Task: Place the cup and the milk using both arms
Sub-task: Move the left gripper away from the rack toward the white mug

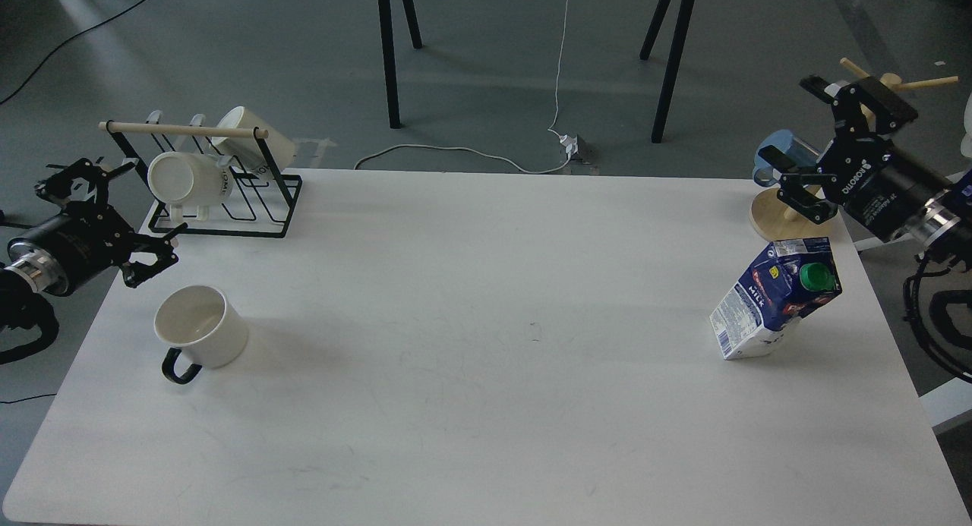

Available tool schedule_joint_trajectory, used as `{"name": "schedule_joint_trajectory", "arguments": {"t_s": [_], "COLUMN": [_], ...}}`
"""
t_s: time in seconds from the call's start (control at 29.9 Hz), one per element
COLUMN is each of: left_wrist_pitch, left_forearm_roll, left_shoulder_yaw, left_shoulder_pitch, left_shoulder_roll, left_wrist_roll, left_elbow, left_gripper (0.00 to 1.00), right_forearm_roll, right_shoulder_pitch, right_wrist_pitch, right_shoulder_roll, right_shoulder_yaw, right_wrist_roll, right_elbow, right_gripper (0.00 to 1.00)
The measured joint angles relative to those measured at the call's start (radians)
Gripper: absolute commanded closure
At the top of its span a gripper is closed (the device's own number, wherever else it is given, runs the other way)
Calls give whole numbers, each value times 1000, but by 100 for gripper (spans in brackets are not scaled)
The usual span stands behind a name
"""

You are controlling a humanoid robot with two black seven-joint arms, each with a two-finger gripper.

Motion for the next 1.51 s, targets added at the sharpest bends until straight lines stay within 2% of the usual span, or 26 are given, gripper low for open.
{"name": "schedule_joint_trajectory", "arguments": {"t_s": [0.5, 0.77, 0.94, 1.04, 1.2, 1.27, 1.34, 1.44, 1.51], "left_wrist_pitch": [0, 0, 0, 0, 0, -1, -1, 0, 0], "left_forearm_roll": [2, -4, 12, 109, 450, 576, 655, 763, 847], "left_shoulder_yaw": [49, -42, -41, -39, -52, -58, -60, -61, -61], "left_shoulder_pitch": [-11, -37, -35, -46, -104, -124, -132, -137, -139], "left_shoulder_roll": [12, 11, 13, 19, 63, 92, 140, 212, 245], "left_wrist_roll": [-14, -22, -21, -31, -40, -65, -119, -228, -318], "left_elbow": [-14, -26, -41, -34, 28, 45, 51, 52, 45], "left_gripper": [0, 0, 0, 0, 0, 0, 0, 0, 0], "right_forearm_roll": [0, 3, 4, 5, 5, 5, 5, 5, 5], "right_shoulder_pitch": [-3, -16, -18, -20, -27, -27, -28, -31, -34], "right_wrist_pitch": [0, 0, 0, 0, 0, 0, 0, 0, 0], "right_shoulder_roll": [-11, -12, -12, -12, -11, -8, -8, -10, -11], "right_shoulder_yaw": [6, 13, 17, 20, 20, 20, 20, 20, 20], "right_wrist_roll": [0, 0, 0, 0, 0, 0, 0, 0, 0], "right_elbow": [-1, 0, 4, 6, 3, 3, 3, 3, -1], "right_gripper": [1, 1, 1, 1, 1, 1, 1, 1, 1]}}
